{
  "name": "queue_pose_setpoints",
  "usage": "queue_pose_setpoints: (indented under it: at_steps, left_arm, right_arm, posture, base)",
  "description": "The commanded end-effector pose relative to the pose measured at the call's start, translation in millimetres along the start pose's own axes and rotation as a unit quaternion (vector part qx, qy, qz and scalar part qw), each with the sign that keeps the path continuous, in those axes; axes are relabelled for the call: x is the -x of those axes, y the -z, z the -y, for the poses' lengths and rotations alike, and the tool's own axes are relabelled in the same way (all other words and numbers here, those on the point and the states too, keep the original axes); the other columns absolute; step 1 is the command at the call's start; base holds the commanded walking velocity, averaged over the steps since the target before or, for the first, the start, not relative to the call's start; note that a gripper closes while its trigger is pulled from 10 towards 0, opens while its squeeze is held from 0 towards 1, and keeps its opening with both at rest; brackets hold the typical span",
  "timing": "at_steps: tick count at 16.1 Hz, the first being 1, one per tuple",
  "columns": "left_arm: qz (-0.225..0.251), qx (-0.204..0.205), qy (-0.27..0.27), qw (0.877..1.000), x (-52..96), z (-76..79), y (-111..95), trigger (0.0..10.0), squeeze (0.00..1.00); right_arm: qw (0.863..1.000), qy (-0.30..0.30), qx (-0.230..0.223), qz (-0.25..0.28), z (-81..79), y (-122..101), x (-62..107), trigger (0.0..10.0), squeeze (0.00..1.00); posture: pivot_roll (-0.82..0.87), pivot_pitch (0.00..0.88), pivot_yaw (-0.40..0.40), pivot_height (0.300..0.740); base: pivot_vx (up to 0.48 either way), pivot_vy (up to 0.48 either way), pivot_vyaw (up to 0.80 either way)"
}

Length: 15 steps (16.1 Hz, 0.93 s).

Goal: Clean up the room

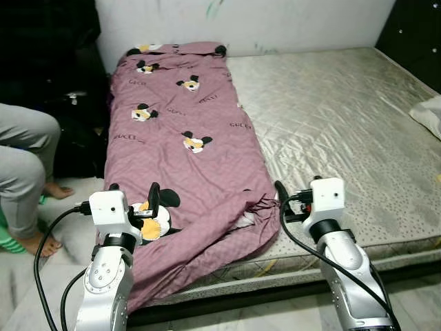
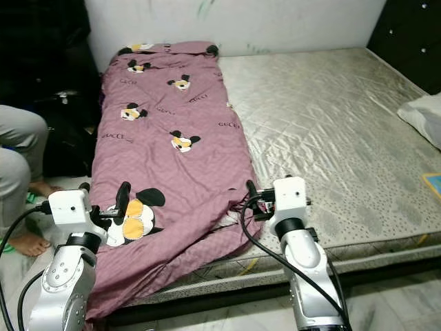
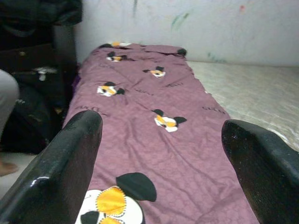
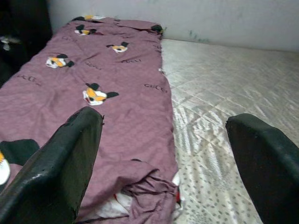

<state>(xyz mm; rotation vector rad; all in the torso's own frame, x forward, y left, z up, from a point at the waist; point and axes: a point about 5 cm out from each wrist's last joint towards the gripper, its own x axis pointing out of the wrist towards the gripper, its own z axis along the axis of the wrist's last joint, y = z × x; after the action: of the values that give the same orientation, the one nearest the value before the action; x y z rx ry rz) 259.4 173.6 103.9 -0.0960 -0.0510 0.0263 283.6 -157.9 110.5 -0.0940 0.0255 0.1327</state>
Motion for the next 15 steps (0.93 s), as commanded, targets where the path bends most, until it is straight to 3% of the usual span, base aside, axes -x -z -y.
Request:
queue_pose_setpoints:
  at_steps: [1, 4, 10, 15]
  left_arm:
    - [0.001, -0.005, -0.003, 1.0, -1.0, -0.7, -3.0, 10.0, 0.0]
    - [-0.004, 0.002, -0.037, 0.999, 0.4, -10.3, -3.9, 10.0, 0.0]
    - [0.002, 0.012, -0.045, 0.999, 0.7, -6.1, -7.8, 10.0, 0.0]
    - [0.0, 0.009, -0.053, 0.999, 0.0, -5.4, -7.8, 10.0, 0.0]
  right_arm:
    - [1.0, -0.006, 0.009, 0.009, -0.5, -6.2, -0.8, 10.0, 0.0]
    - [1.0, -0.01, 0.0, -0.005, 1.4, -0.5, 3.6, 10.0, 0.0]
    - [0.999, -0.035, 0.0, -0.009, -6.0, 1.6, 1.6, 10.0, 0.0]
    - [0.999, -0.035, 0.012, -0.007, 3.0, -0.6, -1.6, 10.0, 0.0]
  posture:
    - [-0.04, 0.09, 0.013, 0.74]
    - [-0.03, 0.131, 0.001, 0.73]
    - [-0.01, 0.149, -0.016, 0.68]
    - [-0.02, 0.152, -0.024, 0.675]
  base:
    - [0.0, 0.0, 0.0]
    - [0.0, 0.0, 0.0]
    - [0.0, 0.0, 0.0]
    - [0.0, 0.0, 0.0]
